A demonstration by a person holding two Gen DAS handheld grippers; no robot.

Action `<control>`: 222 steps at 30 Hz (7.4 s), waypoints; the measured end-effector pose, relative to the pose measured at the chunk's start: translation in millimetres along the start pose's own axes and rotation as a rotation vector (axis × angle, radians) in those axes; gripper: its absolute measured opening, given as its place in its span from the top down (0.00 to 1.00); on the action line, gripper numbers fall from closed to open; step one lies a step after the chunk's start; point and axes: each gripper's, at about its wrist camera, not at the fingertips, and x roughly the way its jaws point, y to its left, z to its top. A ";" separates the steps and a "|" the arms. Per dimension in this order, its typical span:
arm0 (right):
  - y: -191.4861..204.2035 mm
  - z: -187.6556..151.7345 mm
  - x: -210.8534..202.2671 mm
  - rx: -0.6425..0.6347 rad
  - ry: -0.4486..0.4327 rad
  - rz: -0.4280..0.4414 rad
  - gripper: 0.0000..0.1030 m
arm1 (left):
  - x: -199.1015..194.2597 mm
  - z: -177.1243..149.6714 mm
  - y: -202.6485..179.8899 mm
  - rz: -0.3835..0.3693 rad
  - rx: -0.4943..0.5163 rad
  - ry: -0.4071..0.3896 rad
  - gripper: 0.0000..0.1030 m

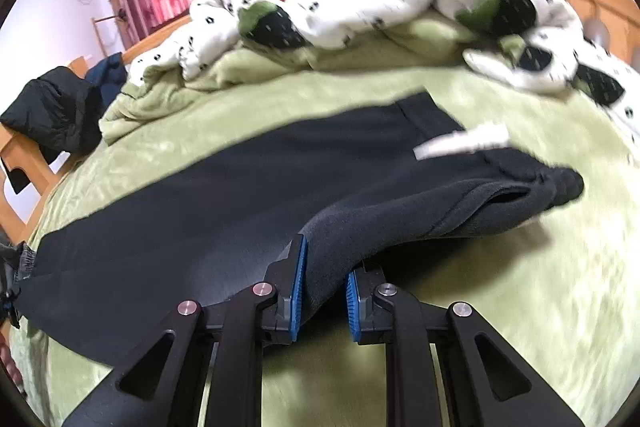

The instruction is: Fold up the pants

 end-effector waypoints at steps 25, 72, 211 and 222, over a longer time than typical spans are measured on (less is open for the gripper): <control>75.6 43.3 109.4 -0.119 -0.026 -0.088 0.42 | 84.2 28.8 -50.4 0.188 0.211 -0.009 0.26; -57.7 -5.8 43.8 0.262 -0.021 0.009 0.91 | -7.8 -63.0 16.6 0.001 -0.048 0.115 0.90; 191.9 -139.6 -131.8 -0.212 0.221 0.240 0.40 | -96.9 -95.5 86.0 -0.056 -0.049 0.096 0.43; 185.4 -141.7 -124.6 -0.319 0.220 0.122 0.40 | 22.0 -8.8 98.7 0.076 0.006 0.091 0.45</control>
